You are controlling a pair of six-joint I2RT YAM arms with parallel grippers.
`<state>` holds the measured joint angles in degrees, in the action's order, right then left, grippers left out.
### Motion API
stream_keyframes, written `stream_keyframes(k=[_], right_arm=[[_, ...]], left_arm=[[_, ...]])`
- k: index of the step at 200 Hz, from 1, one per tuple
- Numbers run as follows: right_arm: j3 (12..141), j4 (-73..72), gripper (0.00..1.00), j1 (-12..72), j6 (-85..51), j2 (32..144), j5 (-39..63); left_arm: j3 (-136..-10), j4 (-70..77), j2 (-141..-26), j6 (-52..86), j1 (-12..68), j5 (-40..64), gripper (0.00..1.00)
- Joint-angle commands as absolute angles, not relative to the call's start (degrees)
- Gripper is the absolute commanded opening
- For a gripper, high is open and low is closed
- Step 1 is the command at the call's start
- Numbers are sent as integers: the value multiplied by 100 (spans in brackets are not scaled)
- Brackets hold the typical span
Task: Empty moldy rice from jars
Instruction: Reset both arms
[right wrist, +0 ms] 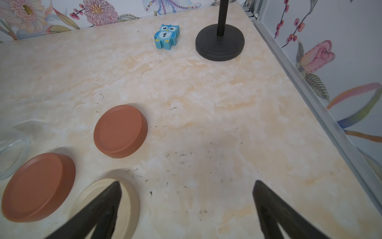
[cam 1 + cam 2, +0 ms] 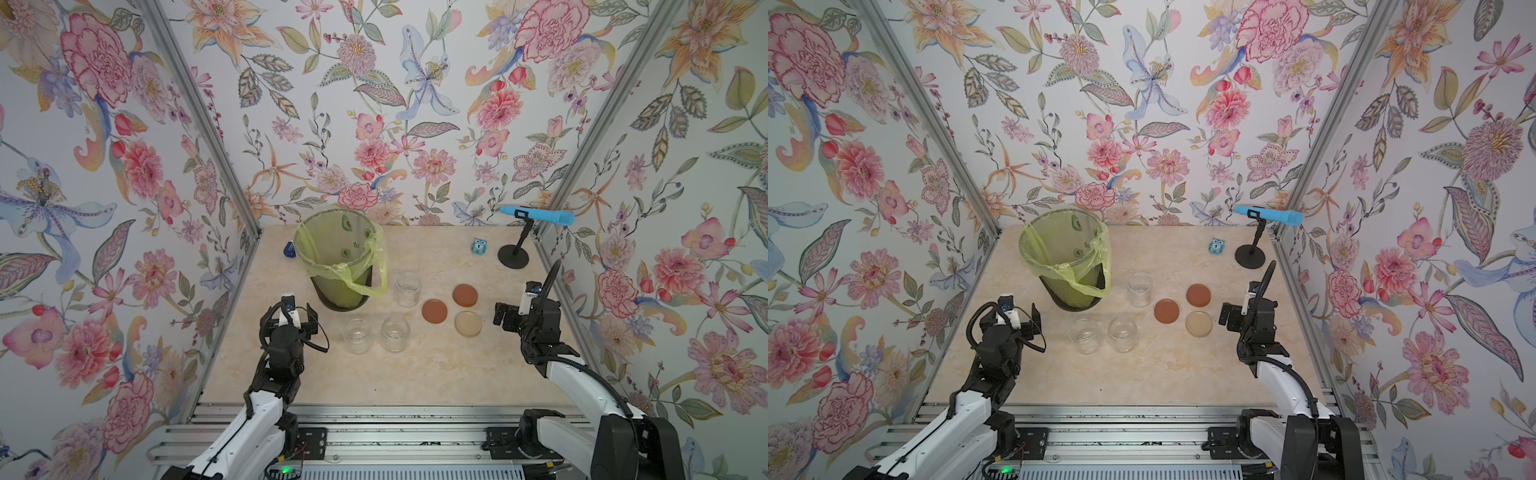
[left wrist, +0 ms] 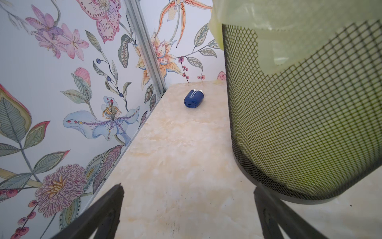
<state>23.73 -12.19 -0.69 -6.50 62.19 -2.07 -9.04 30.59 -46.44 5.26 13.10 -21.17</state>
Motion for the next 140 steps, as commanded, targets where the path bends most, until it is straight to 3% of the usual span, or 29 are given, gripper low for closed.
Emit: stream_keyframes(k=[1, 140], right_arm=[[2188, -1979, 100, -184, -440, 6357, -94], [2188, -4645, 100, -129, -233, 8136, -600]], left_arm=[[-608, 4120, -4816, 283, 1211, -1826, 100], [-888, 6791, -7543, -132, 272, -266, 100]])
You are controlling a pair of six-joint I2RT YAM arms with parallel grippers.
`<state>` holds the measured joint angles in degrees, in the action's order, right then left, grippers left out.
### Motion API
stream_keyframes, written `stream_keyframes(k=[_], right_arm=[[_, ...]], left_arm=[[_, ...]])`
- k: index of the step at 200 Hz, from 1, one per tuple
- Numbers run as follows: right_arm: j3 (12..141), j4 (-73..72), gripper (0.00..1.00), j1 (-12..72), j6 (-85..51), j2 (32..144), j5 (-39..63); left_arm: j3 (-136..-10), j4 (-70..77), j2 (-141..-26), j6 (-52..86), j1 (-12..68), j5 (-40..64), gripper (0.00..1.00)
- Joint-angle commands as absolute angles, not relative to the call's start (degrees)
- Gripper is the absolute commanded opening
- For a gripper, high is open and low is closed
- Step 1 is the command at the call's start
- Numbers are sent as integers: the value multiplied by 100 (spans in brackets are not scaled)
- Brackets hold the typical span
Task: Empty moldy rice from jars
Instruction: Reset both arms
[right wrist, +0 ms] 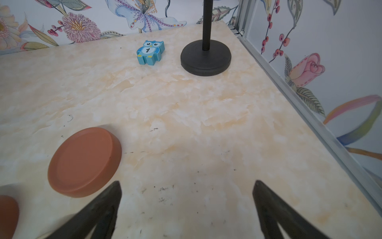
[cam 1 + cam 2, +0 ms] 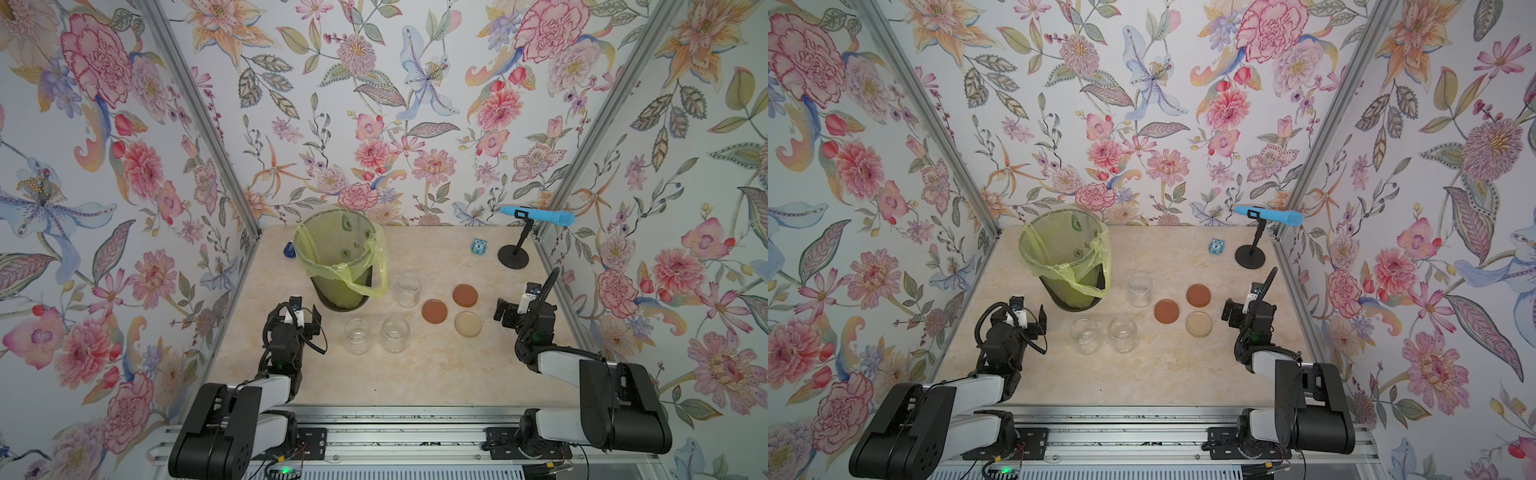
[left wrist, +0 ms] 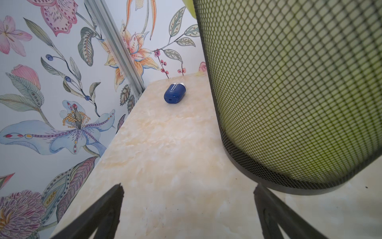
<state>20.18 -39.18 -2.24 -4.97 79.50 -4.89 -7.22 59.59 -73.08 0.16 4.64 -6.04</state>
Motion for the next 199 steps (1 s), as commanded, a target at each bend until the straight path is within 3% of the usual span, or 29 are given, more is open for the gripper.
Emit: stream_keyframes(k=[1, 97, 113, 199], right_arm=[[2188, -4660, 100, -126, -222, 8146, -599], [2154, -5271, 100, 237, 213, 8636, -626], [2138, -5286, 100, 246, 221, 8625, -639], [1799, -5955, 100, 492, 328, 8630, -1221]], left_arm=[[-888, 6801, -7551, -136, 268, -256, 100], [-967, 8579, -8909, 83, -40, -259, 100], [-1182, 7890, -8846, 112, -37, -330, 100], [-1094, 8139, -8878, -9, -16, -80, 100]])
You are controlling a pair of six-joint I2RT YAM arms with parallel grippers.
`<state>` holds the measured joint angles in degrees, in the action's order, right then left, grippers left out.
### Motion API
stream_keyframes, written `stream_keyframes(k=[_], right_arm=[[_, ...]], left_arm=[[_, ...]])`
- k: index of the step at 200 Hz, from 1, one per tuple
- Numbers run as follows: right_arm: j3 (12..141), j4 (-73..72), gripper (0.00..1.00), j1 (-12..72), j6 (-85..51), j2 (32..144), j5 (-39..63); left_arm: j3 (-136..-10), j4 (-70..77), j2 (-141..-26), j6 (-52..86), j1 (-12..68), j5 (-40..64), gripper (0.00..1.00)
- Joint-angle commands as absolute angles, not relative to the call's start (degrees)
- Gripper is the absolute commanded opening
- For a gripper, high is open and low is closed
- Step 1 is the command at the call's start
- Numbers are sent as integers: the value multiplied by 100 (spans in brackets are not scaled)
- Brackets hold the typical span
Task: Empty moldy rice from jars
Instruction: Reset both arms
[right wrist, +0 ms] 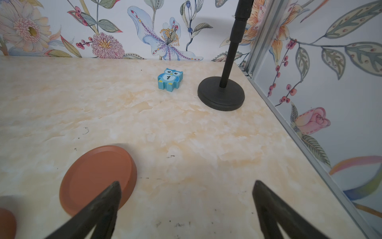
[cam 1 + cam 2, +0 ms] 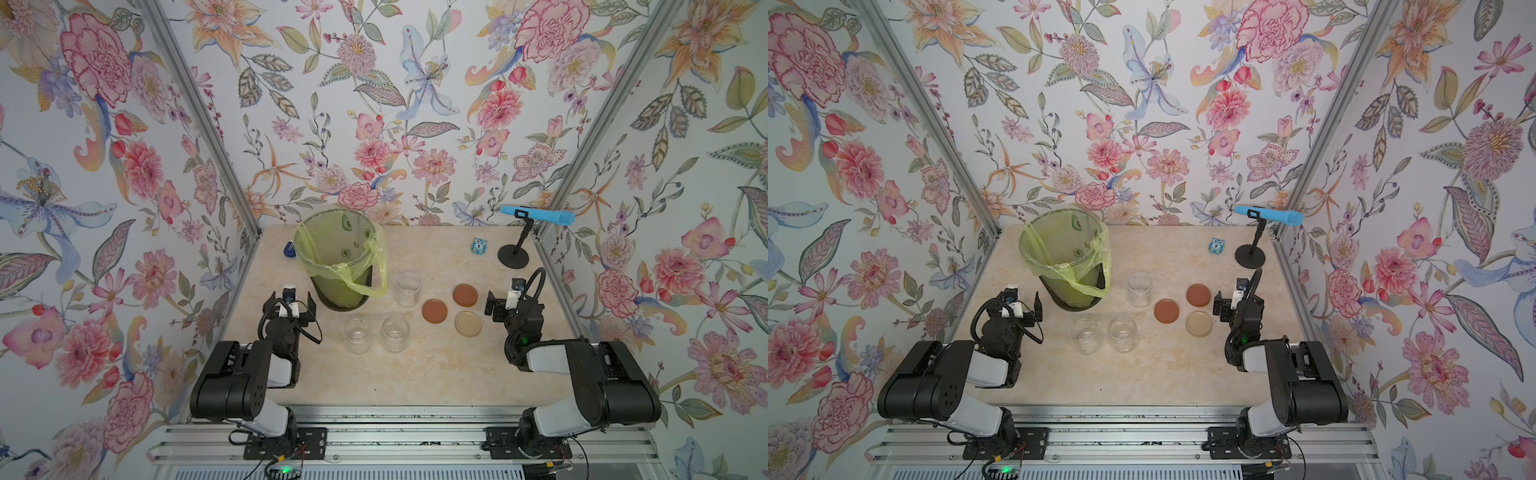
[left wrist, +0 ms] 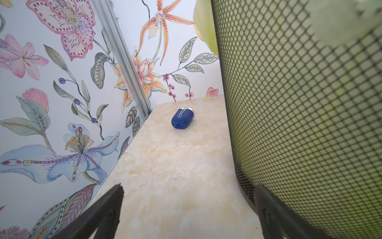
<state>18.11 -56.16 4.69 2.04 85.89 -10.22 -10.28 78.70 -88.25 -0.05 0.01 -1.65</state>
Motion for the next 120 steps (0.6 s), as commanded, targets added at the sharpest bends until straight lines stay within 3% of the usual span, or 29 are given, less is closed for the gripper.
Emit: stream_keyframes(k=[1, 24, 45, 60, 120], right_arm=[[1818, -5939, 100, 483, 322, 8639, -1204], [1924, -5657, 100, 238, 184, 8653, -696], [1487, -6923, 100, 457, 385, 8982, -1056], [1632, -6336, 100, 381, 257, 8825, -969], [1628, -6407, 100, 334, 236, 8857, -916]], left_arm=[[-1096, 8139, -8882, -9, -12, -79, 100], [-1095, 8130, -8881, -9, -12, -74, 100], [-1103, 8130, -8880, -9, -13, -74, 100], [-1107, 8121, -8884, -9, -13, -79, 100], [-1134, 8086, -8910, -18, -11, -49, 100]])
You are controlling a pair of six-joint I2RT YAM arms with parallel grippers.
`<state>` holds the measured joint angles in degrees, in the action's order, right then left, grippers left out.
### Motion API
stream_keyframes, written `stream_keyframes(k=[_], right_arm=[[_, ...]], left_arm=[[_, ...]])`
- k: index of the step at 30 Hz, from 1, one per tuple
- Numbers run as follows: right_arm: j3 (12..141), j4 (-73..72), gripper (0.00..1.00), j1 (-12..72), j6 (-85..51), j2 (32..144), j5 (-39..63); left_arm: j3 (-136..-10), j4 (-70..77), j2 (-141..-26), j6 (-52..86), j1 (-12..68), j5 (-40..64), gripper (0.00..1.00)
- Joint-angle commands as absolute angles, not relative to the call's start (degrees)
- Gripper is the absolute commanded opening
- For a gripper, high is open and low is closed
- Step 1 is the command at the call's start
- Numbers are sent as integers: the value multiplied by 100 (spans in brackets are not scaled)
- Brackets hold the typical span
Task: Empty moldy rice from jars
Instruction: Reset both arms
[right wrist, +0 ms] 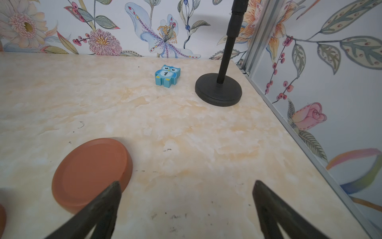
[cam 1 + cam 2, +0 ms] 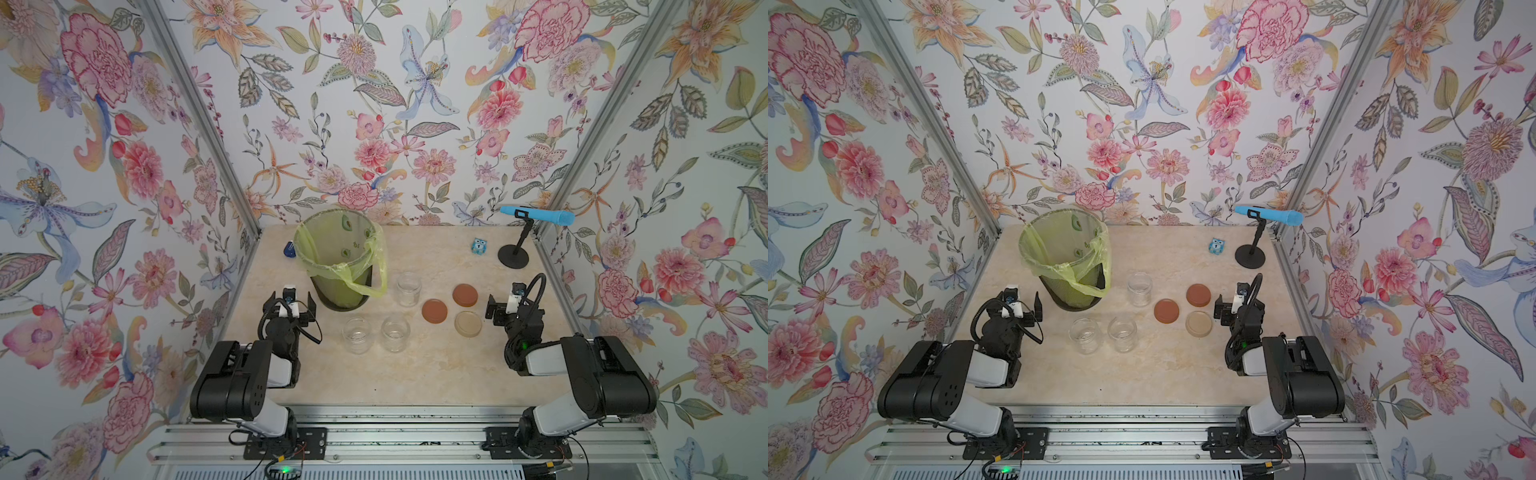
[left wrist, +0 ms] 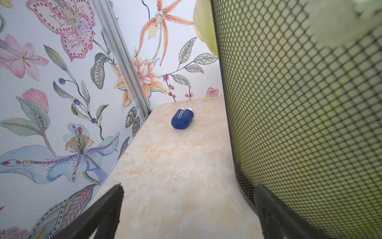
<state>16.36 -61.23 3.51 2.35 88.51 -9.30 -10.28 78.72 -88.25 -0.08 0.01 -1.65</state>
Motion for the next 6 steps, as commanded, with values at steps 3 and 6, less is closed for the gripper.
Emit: stream_keyframes(k=[3, 6], right_arm=[[1629, -6407, 100, 336, 229, 8852, -914], [1632, -6407, 100, 312, 213, 8849, -867]], left_arm=[[-1127, 8100, -8896, -18, -15, -50, 100], [-1091, 8148, -8880, -27, -15, -66, 100]])
